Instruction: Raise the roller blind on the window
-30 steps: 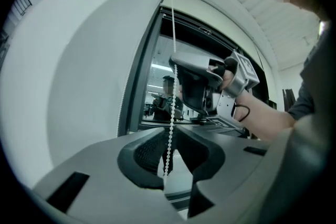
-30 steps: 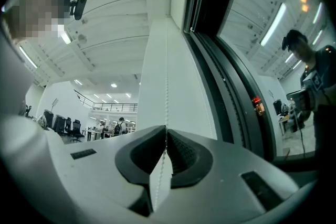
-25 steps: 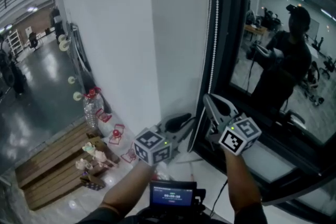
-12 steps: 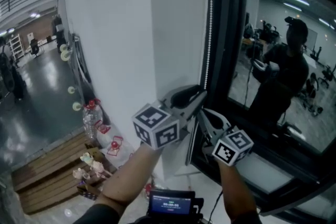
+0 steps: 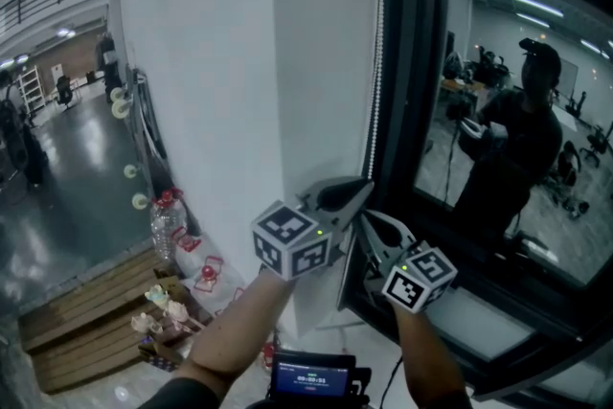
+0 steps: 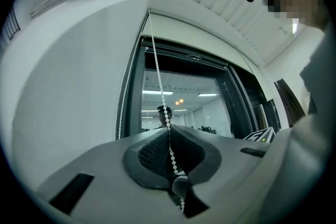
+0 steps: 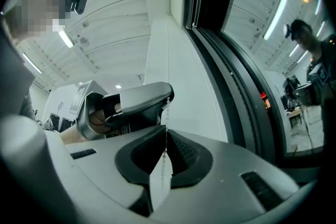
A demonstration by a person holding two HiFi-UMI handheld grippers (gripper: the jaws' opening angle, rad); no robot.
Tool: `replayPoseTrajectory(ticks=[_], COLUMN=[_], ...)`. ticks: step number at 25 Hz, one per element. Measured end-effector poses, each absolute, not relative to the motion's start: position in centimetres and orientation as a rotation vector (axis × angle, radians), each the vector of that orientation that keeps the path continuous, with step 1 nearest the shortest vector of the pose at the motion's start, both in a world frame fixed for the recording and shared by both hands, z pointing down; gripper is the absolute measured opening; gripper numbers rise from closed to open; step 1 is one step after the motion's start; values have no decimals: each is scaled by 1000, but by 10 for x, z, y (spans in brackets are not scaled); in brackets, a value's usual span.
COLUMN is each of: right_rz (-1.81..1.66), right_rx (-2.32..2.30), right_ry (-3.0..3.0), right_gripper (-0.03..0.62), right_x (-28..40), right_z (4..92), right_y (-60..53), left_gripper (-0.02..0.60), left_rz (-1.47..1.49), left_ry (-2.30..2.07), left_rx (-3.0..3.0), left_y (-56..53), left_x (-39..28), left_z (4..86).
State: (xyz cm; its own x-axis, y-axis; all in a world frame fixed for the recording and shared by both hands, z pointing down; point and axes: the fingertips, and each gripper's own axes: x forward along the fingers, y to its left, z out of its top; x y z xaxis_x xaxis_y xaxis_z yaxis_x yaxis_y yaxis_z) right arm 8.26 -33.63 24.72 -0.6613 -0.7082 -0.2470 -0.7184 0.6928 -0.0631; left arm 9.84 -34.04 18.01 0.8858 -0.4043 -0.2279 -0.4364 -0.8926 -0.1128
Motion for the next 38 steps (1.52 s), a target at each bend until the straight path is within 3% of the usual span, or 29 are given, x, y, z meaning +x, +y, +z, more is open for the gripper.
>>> replayPoseTrajectory(ticks=[38], right_rz=[-107], right_rx=[-1224], right_ry=[2723], right_gripper=[8], right_x=[75], right_z=[318], right_y=[-328], left_gripper=[2], left_rz=[208], left_ry=[724], left_rx=[-2930], left_y=[-328], left_x=[93], left_z=[256])
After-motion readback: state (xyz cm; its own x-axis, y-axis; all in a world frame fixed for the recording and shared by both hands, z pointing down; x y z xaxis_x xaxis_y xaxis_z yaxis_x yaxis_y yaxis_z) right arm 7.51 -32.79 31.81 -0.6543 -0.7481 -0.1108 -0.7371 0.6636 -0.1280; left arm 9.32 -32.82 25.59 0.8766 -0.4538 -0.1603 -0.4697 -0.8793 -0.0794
